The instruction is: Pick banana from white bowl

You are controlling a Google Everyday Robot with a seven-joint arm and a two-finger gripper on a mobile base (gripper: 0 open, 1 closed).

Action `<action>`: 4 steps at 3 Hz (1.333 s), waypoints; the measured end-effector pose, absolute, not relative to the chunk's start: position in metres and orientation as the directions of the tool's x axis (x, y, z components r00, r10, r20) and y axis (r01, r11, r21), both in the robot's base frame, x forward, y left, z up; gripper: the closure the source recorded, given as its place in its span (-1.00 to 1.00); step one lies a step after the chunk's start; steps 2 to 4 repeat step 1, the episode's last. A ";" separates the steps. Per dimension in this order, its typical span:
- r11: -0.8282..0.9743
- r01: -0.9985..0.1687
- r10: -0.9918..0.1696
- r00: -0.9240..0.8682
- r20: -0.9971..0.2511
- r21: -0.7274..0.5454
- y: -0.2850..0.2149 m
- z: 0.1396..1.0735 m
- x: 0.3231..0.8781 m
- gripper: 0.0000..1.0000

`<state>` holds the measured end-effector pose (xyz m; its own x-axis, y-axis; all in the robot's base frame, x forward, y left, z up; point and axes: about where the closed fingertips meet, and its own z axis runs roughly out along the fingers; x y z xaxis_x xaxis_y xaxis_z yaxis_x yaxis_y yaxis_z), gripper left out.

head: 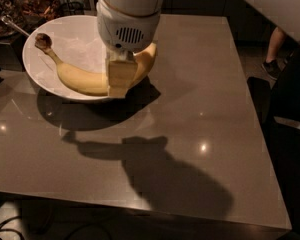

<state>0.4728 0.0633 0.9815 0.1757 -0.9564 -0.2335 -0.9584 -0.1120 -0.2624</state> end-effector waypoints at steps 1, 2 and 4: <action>-0.103 -0.945 -0.954 0.182 -0.238 -0.311 0.052 0.989 0.447 1.00; -0.103 -0.945 -0.954 0.182 -0.238 -0.311 0.052 0.989 0.447 1.00; -0.103 -0.945 -0.954 0.182 -0.238 -0.311 0.052 0.989 0.447 1.00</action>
Offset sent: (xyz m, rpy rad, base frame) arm 0.0000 0.0000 0.0000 0.0000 0.0000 0.0000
